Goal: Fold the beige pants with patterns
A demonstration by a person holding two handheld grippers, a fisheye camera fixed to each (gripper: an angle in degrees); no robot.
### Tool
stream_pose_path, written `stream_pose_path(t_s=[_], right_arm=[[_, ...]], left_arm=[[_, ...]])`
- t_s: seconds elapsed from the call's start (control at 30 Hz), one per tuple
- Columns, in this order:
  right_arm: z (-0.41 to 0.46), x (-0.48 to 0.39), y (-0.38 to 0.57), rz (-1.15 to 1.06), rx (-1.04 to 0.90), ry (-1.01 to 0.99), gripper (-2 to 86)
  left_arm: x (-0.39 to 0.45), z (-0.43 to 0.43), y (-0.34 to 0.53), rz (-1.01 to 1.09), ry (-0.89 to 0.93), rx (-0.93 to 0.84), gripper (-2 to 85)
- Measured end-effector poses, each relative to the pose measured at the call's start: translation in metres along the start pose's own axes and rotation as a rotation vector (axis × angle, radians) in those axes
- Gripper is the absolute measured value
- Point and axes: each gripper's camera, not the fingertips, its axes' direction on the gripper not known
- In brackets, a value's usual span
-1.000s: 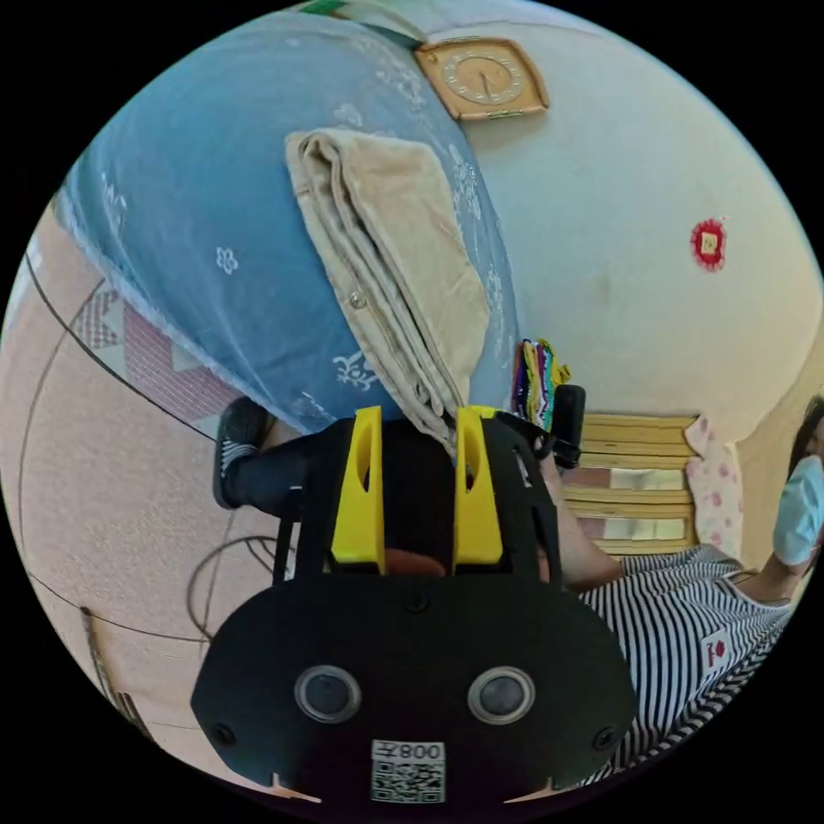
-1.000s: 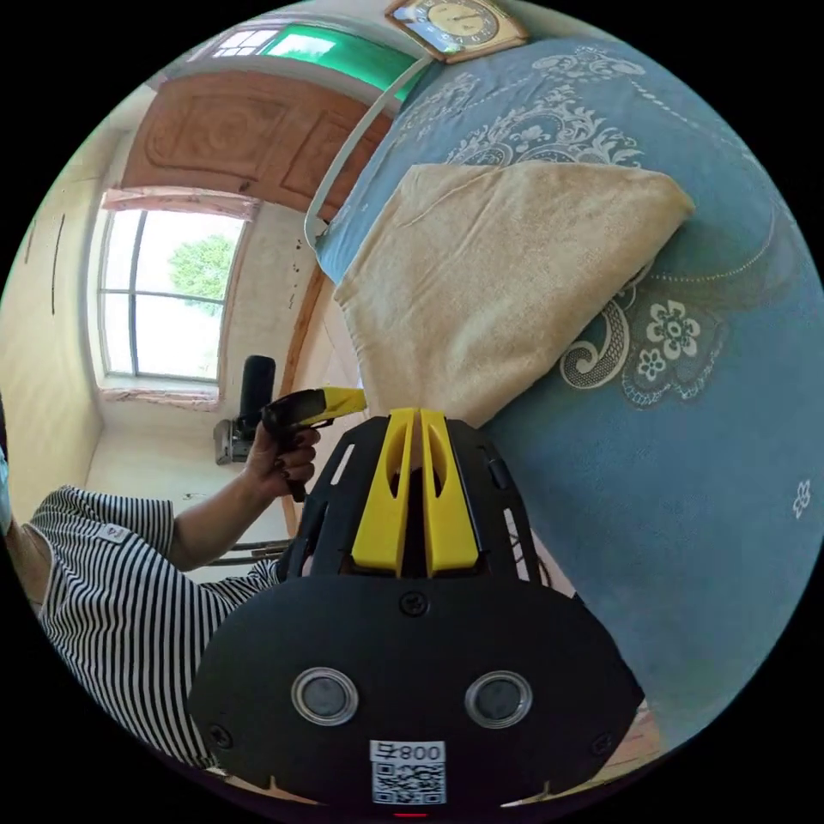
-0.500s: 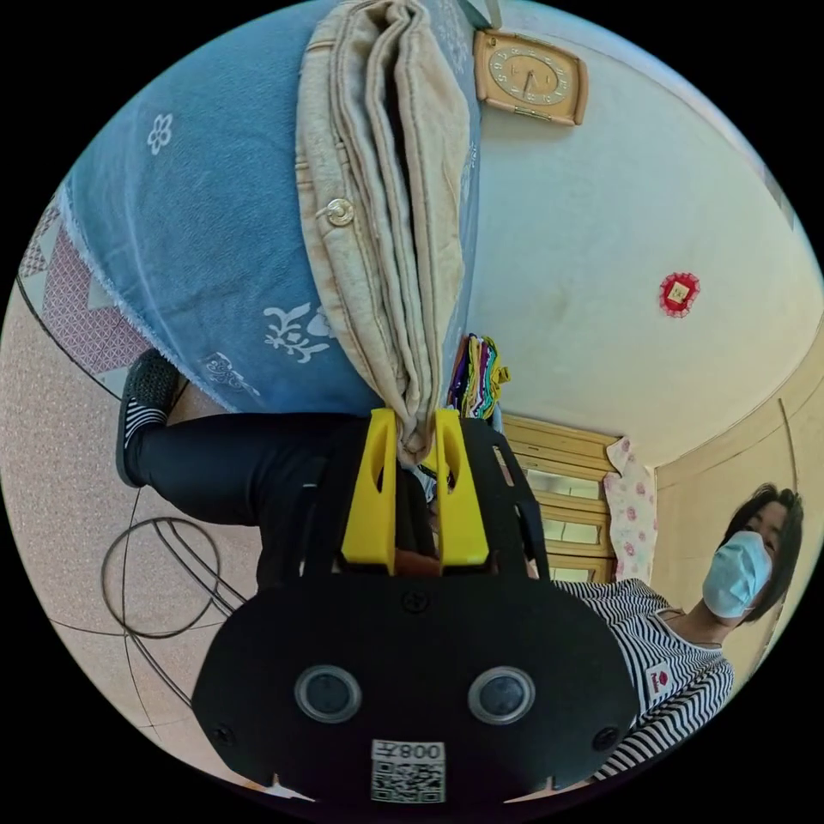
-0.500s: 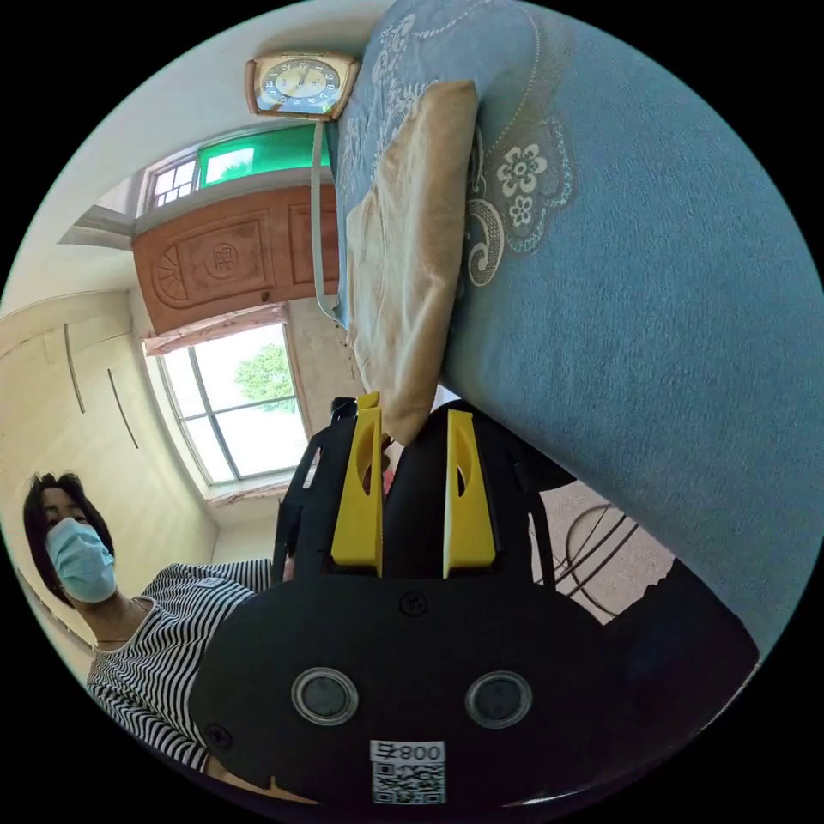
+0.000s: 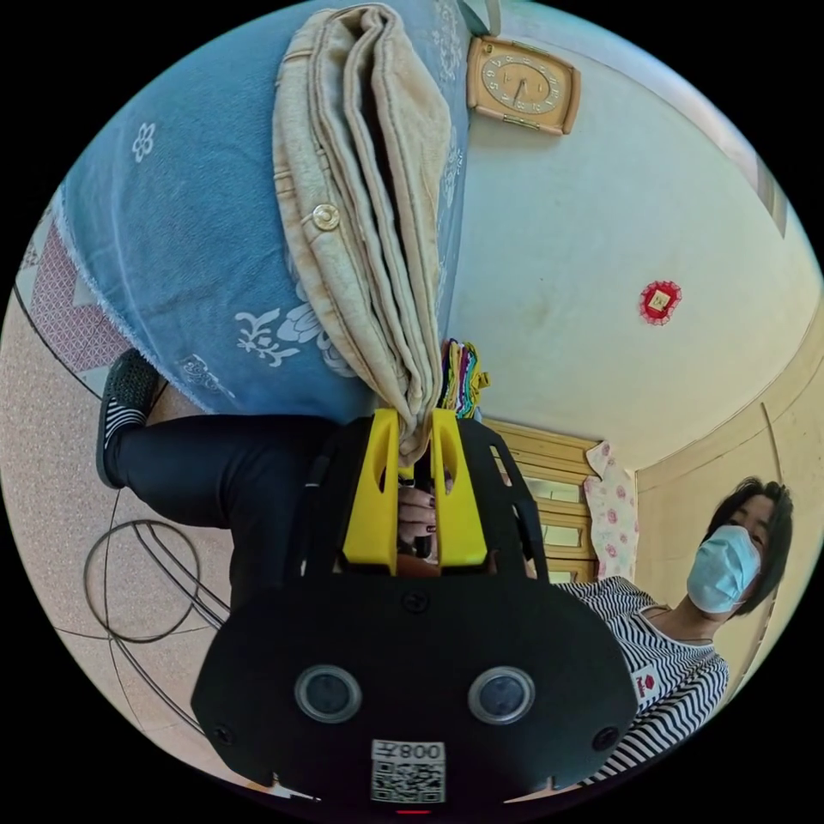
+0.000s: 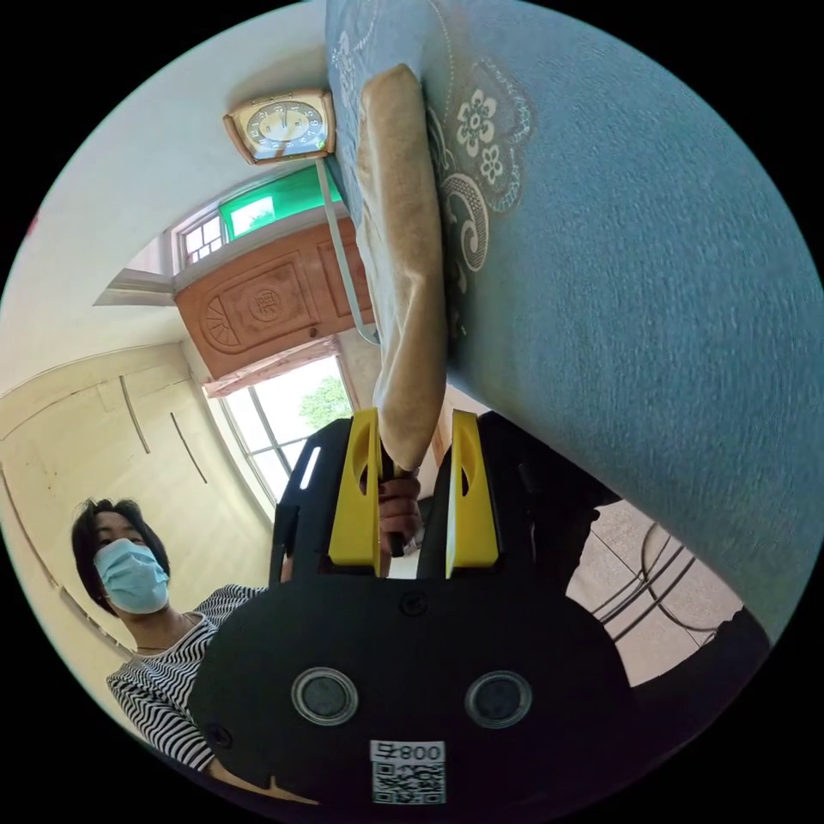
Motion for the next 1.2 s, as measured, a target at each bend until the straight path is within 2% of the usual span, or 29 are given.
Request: stream_pose_path(t_s=[0.33,0.67,0.93,1.2], right_arm=[[0.039,-0.046,0.005,-0.003,-0.016,-0.033,5.9],[0.078,-0.111,0.024,-0.032,-0.032,-0.019,1.5],[0.116,-0.17,0.038,-0.056,-0.043,-0.004,0.7],[0.158,-0.226,0.06,-0.06,-0.041,0.0,0.4]], left_arm=[[0.0,-0.007,0.001,0.017,-0.001,-0.001,8.2],[-0.023,-0.053,0.007,-0.072,0.116,0.335,12.9],[-0.01,-0.045,0.009,-0.06,0.209,0.491,14.9],[0.022,-0.015,-0.002,-0.077,0.068,0.42,10.5]])
